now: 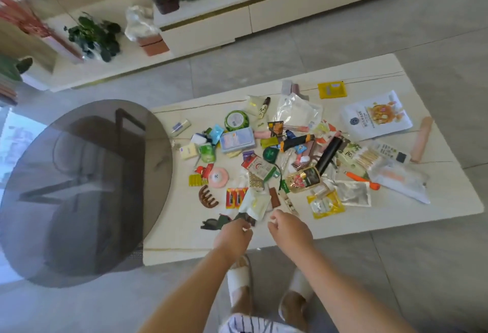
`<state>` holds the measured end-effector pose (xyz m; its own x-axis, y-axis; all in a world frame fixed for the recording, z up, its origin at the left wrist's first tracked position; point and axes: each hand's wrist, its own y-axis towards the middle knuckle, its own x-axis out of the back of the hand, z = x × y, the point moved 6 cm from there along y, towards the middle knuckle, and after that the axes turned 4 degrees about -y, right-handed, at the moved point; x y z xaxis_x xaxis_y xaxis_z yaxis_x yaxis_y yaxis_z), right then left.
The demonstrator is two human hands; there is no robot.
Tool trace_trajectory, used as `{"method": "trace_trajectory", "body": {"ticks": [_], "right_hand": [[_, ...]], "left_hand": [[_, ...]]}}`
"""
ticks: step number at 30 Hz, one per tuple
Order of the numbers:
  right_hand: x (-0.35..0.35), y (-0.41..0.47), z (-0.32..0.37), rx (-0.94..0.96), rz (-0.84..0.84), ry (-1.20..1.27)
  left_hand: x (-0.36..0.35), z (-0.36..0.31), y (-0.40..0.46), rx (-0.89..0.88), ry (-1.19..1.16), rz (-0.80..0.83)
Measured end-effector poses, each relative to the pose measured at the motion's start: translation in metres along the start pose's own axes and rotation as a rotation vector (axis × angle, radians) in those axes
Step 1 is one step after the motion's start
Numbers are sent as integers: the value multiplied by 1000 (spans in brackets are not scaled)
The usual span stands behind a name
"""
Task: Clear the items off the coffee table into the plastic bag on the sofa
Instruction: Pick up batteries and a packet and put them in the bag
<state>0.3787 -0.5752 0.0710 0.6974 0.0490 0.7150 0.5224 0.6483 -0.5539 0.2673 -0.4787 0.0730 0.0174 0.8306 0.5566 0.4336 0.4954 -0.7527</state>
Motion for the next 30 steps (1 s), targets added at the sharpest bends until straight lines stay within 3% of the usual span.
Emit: {"method": "trace_trajectory", "body": {"ticks": [18, 23, 30], "right_hand": [[-123, 59, 91, -148, 94, 4], [-134, 90, 90, -152, 44, 16], [-133, 136, 40, -156, -63, -190]], "left_hand": [[53, 164, 76, 90, -210, -11], [43, 171, 110, 74, -147, 17], [21, 147, 172, 42, -140, 32]]}}
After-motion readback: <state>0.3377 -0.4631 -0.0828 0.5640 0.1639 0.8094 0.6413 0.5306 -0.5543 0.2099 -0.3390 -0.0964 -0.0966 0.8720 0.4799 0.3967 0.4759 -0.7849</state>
